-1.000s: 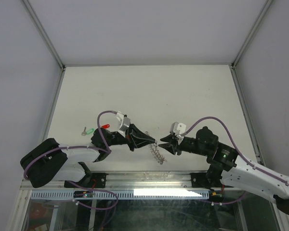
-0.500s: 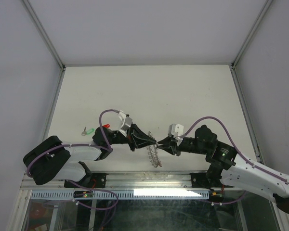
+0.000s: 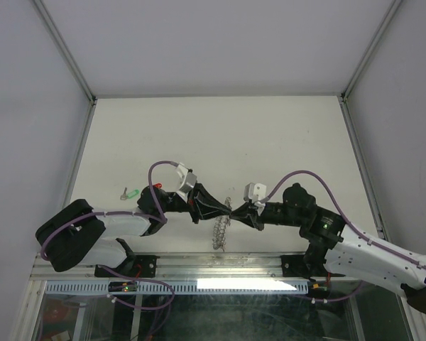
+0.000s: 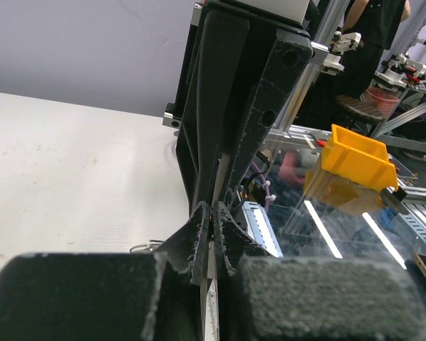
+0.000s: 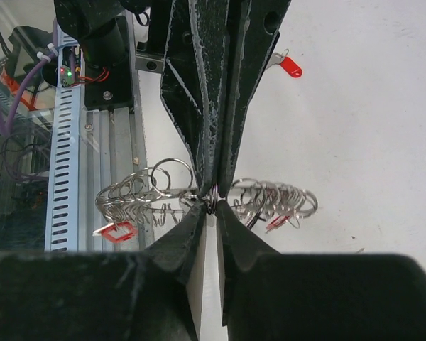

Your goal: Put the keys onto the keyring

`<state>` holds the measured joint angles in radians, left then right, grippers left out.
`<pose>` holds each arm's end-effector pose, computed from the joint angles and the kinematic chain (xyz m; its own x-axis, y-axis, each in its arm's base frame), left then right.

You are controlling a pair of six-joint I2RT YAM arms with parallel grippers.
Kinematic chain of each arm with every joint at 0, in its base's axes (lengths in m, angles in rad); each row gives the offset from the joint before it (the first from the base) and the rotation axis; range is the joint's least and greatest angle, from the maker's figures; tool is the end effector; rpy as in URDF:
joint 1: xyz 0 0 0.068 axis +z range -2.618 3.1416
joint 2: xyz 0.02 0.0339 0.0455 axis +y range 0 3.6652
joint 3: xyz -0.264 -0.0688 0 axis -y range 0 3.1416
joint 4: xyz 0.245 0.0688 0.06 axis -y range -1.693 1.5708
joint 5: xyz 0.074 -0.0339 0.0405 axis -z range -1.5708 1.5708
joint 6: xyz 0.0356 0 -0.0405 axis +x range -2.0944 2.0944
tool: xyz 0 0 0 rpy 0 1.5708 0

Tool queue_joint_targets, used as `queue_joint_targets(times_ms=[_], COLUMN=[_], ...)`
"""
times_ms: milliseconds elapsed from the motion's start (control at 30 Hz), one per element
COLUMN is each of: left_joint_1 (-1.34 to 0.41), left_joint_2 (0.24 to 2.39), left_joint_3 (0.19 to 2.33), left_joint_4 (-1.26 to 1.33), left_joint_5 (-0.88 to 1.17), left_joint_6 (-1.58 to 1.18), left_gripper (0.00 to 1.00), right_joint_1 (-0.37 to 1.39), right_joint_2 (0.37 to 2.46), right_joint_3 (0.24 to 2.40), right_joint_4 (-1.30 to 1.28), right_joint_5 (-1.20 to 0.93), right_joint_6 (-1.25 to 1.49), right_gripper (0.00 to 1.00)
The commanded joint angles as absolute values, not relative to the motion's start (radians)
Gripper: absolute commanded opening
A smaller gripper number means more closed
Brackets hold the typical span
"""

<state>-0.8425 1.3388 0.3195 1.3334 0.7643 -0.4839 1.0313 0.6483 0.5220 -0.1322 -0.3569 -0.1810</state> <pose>0.1371 -0.1907 0.2240 -0.2724 -0.1991 -0.9414 0.9603 -0.1168 -0.2532 0.0736 0.1471 0.2741 0.0468 -0.2502 -0.9671 -0.9851 0.1489 -0.0862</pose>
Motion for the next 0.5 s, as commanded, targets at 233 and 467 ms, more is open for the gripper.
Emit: queue_joint_targets(times_ms=[233,467], left_joint_1=[-0.835,-0.826], left_joint_2=[1.342,1.282], left_joint_3=[0.37,0.378], left_joint_4=[1.42,1.257], left_joint_5=[0.779,0.771], left_joint_6=[-0.499,-0.415], left_gripper=[0.0,0.18], right_joint_1=[1.032,1.033], right_joint_2=[0.665,0.695], right_joint_3=[0.595,0.723], right_joint_4=[-0.079,-0.303], right_joint_5=[-0.375,-0.293], right_joint_6=[-0.181,-0.218], right_gripper=[0.0,0.0])
